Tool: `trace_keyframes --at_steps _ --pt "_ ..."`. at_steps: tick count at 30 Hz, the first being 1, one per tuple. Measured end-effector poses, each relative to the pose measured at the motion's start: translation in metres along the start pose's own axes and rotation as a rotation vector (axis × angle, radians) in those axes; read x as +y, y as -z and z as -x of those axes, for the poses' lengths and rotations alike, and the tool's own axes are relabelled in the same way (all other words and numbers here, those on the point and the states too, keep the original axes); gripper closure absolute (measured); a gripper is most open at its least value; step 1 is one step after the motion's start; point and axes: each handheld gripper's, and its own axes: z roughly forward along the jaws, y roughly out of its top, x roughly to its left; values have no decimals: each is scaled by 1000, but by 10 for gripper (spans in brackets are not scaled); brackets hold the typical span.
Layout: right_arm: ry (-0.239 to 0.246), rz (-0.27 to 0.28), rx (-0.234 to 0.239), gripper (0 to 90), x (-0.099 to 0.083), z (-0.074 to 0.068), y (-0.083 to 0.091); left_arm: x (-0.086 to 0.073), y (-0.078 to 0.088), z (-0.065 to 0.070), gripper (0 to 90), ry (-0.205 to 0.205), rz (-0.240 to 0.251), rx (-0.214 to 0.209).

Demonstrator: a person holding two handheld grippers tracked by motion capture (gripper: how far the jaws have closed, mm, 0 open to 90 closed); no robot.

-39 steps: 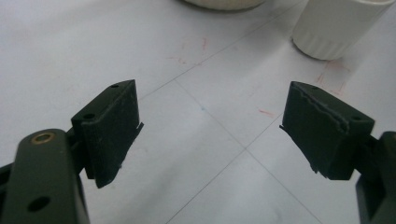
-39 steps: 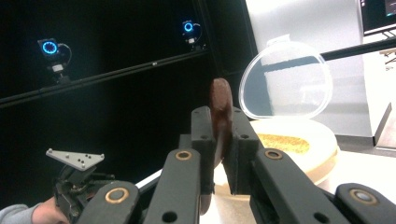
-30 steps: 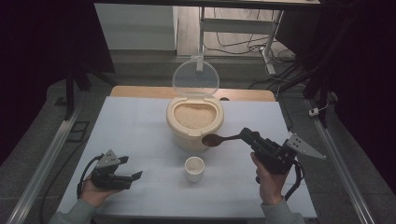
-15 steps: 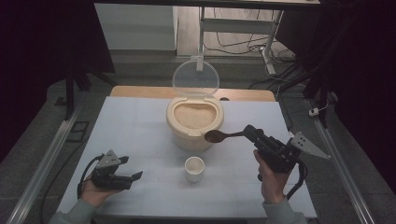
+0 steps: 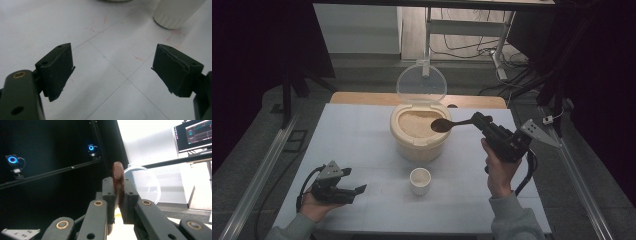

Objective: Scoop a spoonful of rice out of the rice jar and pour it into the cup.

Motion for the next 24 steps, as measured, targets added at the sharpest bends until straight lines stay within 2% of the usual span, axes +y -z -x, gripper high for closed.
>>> trace_keyframes --at_steps 6,7,8,10,15,17,18,20,21,22,23,24 --pt "14 -24 -40 837 8 6 -25 -1 -1 -1 157 5 -5 -6" --pt "14 -24 -40 837 8 6 -25 0 -1 -1 157 5 -7 -6" --pt "18 -40 -58 837 8 9 -34 0 -2 -1 154 4 -8 -7" --pt "17 -49 -64 837 8 10 -37 0 -2 -1 152 1 -10 -9" --pt "70 -92 -122 837 6 10 -51 0 -1 0 151 1 -11 -14" --pt "81 -100 -131 837 6 9 -54 0 -2 0 151 2 -10 -13" --pt "105 -131 -155 837 3 9 -59 0 -2 0 151 3 -10 -15" --pt "113 -146 -161 837 1 9 -62 0 -2 0 151 2 -11 -14" --pt "134 -173 -179 837 -4 9 -68 0 -2 0 151 1 -12 -15" --pt "134 -173 -179 837 -4 9 -68 0 -2 0 151 1 -12 -15" --pt "169 -204 -198 837 -9 9 -74 0 -2 0 151 1 -14 -15" --pt "169 -204 -198 837 -9 9 -74 0 -3 0 151 1 -13 -15"
